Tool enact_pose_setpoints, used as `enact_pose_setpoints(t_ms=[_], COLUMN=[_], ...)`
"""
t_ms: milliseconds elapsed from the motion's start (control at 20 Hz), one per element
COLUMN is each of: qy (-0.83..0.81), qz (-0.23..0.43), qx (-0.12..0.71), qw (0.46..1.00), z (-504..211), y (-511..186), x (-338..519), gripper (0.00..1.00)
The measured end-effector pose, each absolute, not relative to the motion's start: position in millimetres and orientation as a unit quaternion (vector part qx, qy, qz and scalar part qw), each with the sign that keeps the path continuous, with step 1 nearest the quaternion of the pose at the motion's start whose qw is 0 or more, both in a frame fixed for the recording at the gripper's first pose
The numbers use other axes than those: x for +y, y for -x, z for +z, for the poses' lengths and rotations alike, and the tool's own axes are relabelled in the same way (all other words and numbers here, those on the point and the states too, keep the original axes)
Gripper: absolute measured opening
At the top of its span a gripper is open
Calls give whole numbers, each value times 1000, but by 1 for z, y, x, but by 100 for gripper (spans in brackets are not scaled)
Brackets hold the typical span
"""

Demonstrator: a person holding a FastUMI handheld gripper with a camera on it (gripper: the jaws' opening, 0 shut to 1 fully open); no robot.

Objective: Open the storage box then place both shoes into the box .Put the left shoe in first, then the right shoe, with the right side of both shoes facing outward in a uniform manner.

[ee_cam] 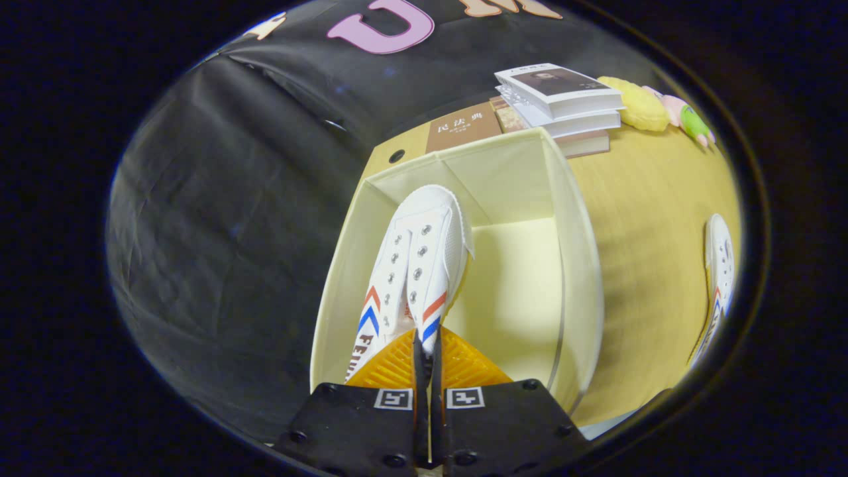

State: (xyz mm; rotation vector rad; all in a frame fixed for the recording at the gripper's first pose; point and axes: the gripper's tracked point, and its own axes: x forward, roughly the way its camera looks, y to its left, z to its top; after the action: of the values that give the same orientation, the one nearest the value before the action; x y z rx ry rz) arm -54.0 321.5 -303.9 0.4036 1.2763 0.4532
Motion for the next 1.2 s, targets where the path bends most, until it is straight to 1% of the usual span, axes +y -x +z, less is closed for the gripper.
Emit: enact_pose_setpoints(t_ms=[150,300,650,750,1200], qy=[-180,-221,-222,-208,-171], qz=[210,229,251,251,232], qx=[592,572,533,523,466], qw=[757,756,777,788,837], z=[-309,-289,-252,-246,-213], y=[56,47,31,29,10], x=[329,344,319,301,203], gripper=[5,23,95,100,100])
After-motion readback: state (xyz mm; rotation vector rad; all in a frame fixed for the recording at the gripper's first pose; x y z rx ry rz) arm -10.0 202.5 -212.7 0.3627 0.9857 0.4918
